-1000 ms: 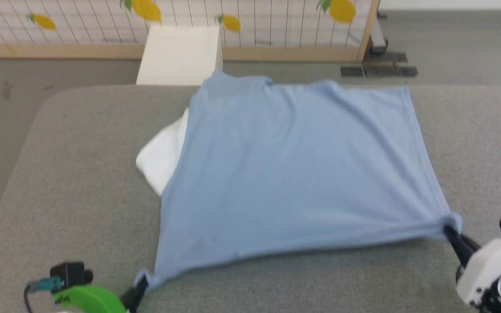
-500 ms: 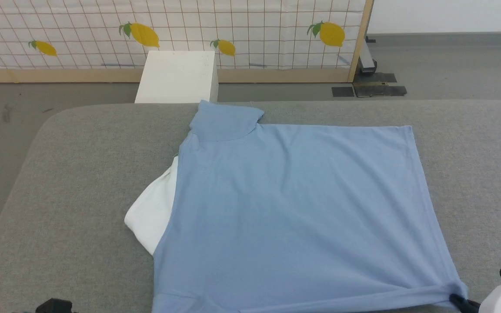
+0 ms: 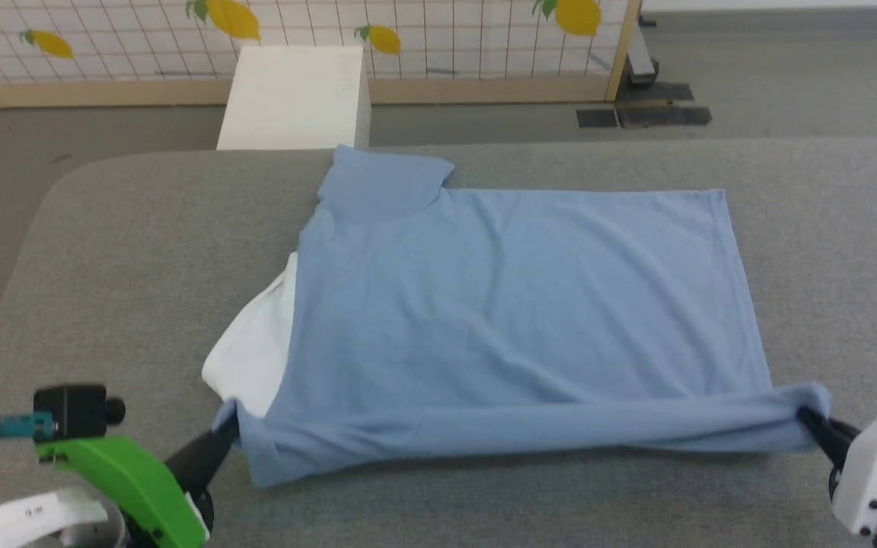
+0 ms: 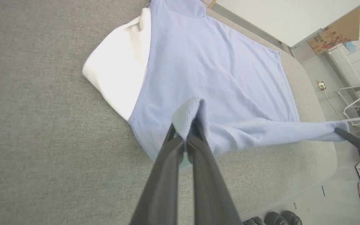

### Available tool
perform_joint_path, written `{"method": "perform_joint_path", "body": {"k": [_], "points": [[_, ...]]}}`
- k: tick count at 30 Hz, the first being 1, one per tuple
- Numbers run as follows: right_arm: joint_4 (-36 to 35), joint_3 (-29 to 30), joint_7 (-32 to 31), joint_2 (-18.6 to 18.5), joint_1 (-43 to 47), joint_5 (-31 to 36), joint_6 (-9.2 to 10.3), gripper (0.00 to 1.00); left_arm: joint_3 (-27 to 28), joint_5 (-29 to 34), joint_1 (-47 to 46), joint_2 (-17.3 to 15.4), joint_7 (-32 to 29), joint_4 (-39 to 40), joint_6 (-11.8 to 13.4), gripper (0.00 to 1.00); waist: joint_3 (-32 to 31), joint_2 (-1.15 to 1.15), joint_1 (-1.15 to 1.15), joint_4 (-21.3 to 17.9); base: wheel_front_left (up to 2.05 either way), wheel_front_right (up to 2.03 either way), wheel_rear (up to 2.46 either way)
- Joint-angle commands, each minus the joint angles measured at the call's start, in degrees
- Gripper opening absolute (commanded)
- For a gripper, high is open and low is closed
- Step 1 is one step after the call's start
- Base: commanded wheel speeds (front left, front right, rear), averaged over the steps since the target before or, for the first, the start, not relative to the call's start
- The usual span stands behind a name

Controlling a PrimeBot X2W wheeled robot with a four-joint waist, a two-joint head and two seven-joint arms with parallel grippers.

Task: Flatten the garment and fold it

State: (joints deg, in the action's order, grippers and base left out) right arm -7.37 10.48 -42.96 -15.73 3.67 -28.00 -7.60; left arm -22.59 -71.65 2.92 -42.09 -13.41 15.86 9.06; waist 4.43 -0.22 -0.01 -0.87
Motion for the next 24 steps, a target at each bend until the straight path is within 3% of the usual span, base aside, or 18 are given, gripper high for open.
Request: {"method": "perform_joint_path", "body": {"k": [1, 15, 24], "points": [[0.2, 0.1, -0.5, 0.1, -2.2, 1.1, 0.11, 0.00, 0.0, 1.6, -3.0, -0.1, 0.2, -1.0, -1.0, 0.00, 2.9, 0.22, 0.01, -0.5, 0.00, 0.00, 0.00], [6.9, -0.1, -3.7, 3.7, -15.4, 8.7, 0.11, 0.00, -2.6, 10.9, -24.5, 4.6, 3.5, -17.6, -9.2, 0.00, 16.3, 0.22, 0.01, -1.1, 0.00, 0.00, 0.00], [10.4, -2.2, -5.4, 4.6, -18.6, 11.8, 0.11, 0.00, -5.3, 12.1, -29.3, 7.4, 2.8, -27.5, -11.8, 0.00, 19.2, 0.22, 0.01, -1.4, 0.00, 0.00, 0.00]]}}
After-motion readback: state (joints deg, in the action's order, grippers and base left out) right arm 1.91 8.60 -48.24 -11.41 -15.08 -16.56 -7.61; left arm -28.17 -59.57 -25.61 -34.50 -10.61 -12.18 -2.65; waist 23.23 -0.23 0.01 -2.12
